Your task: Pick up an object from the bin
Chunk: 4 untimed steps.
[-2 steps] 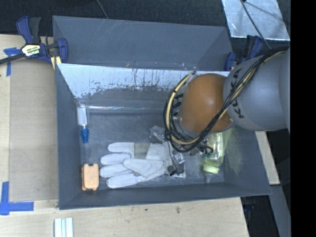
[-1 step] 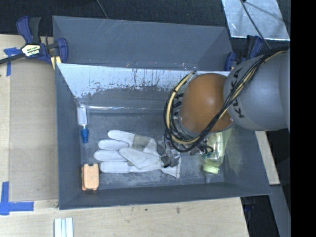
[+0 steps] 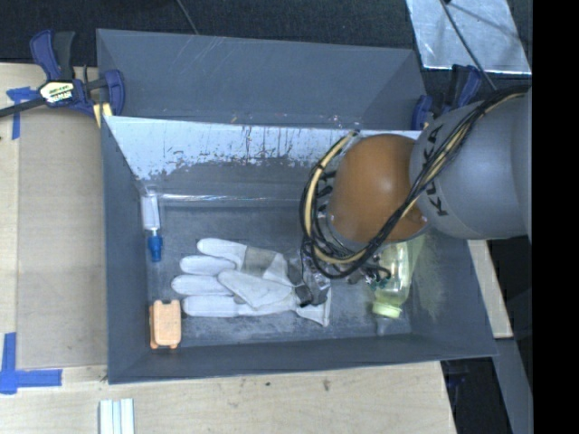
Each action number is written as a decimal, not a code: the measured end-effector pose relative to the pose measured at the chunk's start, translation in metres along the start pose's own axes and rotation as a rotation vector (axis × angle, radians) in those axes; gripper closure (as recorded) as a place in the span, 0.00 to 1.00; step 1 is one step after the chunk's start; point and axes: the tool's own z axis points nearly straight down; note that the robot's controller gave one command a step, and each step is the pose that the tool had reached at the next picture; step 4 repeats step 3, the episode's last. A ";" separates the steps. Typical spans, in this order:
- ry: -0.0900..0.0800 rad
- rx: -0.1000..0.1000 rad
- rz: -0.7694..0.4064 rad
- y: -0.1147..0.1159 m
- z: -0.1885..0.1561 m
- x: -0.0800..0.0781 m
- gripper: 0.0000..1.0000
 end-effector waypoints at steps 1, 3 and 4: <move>0.007 -0.004 -0.023 0.003 -0.051 -0.008 1.00; 0.002 -0.001 -0.044 0.002 -0.168 -0.008 1.00; 0.002 -0.001 -0.044 0.002 -0.168 -0.008 1.00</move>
Offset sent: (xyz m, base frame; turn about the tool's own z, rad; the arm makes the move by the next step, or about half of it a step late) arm -0.0363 -0.0184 0.1797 -0.0295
